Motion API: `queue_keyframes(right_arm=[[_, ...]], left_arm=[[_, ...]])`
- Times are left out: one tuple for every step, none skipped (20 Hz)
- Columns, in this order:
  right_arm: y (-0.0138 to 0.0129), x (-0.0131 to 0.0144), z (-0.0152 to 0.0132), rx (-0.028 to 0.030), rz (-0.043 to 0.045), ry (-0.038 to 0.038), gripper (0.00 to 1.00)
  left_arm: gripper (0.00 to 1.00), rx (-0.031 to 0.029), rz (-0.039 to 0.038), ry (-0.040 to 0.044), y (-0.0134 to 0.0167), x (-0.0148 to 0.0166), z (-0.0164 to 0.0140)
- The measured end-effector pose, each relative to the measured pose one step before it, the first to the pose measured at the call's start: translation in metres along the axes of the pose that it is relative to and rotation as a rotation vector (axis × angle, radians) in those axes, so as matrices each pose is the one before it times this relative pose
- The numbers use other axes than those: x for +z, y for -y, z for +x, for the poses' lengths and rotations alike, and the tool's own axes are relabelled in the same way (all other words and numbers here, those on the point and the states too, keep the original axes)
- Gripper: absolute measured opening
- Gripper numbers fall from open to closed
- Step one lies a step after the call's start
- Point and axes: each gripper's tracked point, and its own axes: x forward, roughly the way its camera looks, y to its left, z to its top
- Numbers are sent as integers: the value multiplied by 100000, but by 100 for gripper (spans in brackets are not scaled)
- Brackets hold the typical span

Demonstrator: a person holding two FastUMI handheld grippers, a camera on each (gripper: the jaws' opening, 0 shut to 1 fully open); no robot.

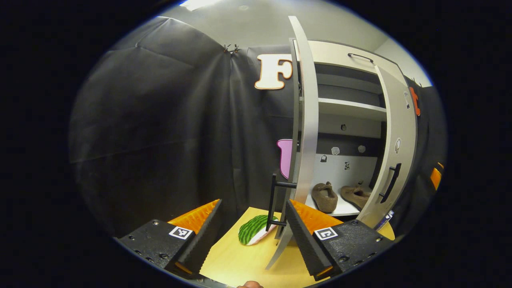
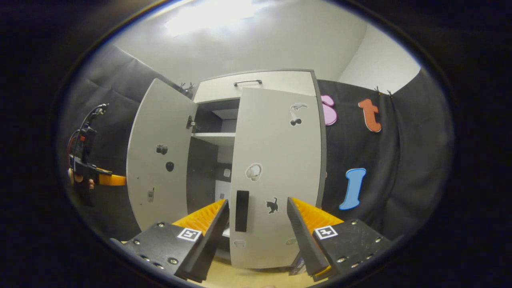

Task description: Grab one shoe with the right hand and put it into the shoe cabinet, grab the other shoe with the left hand and put it into the shoe cabinet; then close the right door with the right hand and the left door with the left hand.

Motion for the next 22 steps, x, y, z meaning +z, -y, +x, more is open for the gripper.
queue_keyframes(right_arm=[[190, -148, -19, -455, 178, -274, 87], [134, -161, 39, -391, 177, -428, 84], [109, -195, 28, -290, 312, -342, 84], [58, -170, 15, -179, 324, -302, 84], [105, -230, 62, -217, 280, -445, 84], [-2, -155, 96, -93, 338, -439, 87], [-76, -163, 67, 120, 509, -355, 87], [-124, -62, 66, 215, 489, -173, 84], [-70, -55, 56, 68, 327, -57, 87], [-73, -8, 21, 59, 73, 14, 84], [-20, -55, 22, -75, -186, 76, 84], [-62, -52, 30, -81, -256, -63, 84], [-83, -97, 4, 120, -45, -81, 84], [-76, -41, -1, 128, 102, -8, 87], [12, -101, -30, -62, -11, -54, 87], [-16, -6, 35, -52, -43, -127, 84], [-50, -18, 46, 37, 72, -47, 87], [-16, 30, -67, 20, 226, 46, 84], [33, -16, -82, 2, 106, 149, 87], [108, 43, -40, -295, -235, 119, 87], [253, 15, -172, -446, -332, 164, 84], [231, -1, -117, -463, -211, 110, 87]], left_arm=[[90, 1280, 316, -282, -143, -113, 107], [90, 932, 676, 262, -285, -199, 398], [90, 536, 87, -317, -60, -177, 230], [89, -287, -412, -430, 126, -187, 63], [90, -977, -893, 840, 144, 184, -39], [89, -1473, -957, -412, 149, -45, 35], [93, -1166, -1637, -253, 243, -70, -7], [87, -633, -633, -270, 172, -96, 22], [86, -306, 743, 84, 56, -75, -125], [91, -133, 1058, 369, 160, 38, 47], [91, -474, 1060, 37, 207, 22, -25], [91, -1198, 402, 321, 208, 81, -120], [91, -1686, -195, -9, 500, -16, 5], [91, -1913, -634, -8, 597, -79, 66], [91, -1848, -159, -120, 570, -18, -15], [91, -1018, 270, 141, 463, -11, -131], [91, -385, 587, 6, 276, -50, 4], [91, -354, 686, 174, 373, -19, 85], [91, -767, 31, 63, 359, 4, 10], [90, -1592, -388, -16, 546, -33, 33], [90, -1566, -726, -70, 493, -51, -28], [90, -1149, -578, -293, 260, -91, 100]])
